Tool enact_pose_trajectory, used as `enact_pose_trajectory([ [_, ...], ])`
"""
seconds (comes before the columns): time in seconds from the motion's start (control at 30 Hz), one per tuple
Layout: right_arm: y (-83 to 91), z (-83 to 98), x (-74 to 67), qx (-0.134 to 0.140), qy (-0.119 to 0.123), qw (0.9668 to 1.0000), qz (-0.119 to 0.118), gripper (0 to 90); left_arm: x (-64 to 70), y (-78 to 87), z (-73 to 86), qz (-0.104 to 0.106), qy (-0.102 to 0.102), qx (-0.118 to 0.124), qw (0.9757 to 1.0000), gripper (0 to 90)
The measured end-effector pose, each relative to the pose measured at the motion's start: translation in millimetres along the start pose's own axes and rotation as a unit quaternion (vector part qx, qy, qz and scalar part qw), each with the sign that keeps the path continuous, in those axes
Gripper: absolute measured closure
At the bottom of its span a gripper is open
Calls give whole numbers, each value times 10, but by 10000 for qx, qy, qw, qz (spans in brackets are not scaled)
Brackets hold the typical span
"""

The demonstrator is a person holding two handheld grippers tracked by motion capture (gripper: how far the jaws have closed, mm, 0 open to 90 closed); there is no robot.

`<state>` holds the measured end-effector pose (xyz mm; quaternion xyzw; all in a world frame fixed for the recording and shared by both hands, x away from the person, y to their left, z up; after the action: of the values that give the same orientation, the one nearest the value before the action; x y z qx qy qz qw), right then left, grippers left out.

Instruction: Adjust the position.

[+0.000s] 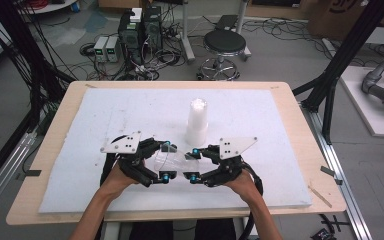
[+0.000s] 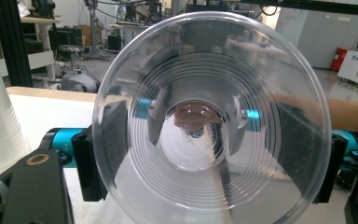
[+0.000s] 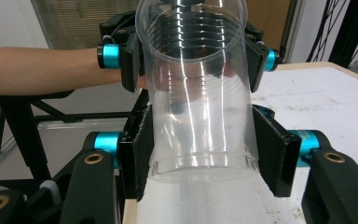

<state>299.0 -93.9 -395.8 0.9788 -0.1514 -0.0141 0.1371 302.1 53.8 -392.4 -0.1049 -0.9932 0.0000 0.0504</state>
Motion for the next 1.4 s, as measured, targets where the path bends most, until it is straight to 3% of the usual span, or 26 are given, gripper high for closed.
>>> enact_pose_trajectory([
  [0.27, -38, 10, -21, -75, 27, 10000, -46, 441, 13, -8, -2, 14, -51, -14, 10000, 287],
  [0.7, -41, 11, -18, -72, 58, 10000, -28, 432, 17, -2, 6, -8, -72, -79, 9999, 314],
  [0.73, -38, 17, -27, -113, 50, 9999, -38, 397, 17, -3, 6, -28, -83, -87, 9999, 313],
  [0.8, -67, 18, -31, -171, 14, 9998, 37, 163, 13, 3, 9, -49, -96, -110, 9999, 313],
  [0.83, -84, 25, -30, -275, -33, 9995, 141, 144, 12, 6, 9, -54, -95, -112, 9999, 313],
  [1.2, -99, 46, -45, -366, 11, 9992, 130, 144, 15, 43, 5, -109, -121, -170, 9997, 312],
  [1.3, -85, 64, -14, -381, -11, 9990, 227, 144, 10, 89, -17, -184, -116, -200, 9996, 311],
  [1.4, -43, 109, 44, -424, -109, 9981, 438, 145, -10, 150, -34, -325, -99, -388, 9987, 309],
])
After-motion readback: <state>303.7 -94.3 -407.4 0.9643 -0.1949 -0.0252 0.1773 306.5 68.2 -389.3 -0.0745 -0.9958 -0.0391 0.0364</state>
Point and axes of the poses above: each handheld gripper's, and its own axes: y roughly backward along the jaws, z roughly out of its underside, x roughly to its right, the point moved 7 cm from there along -y, roughly forward along the jaws, and after that the axes turned 14 degrees about z, right-handed, at the moved point
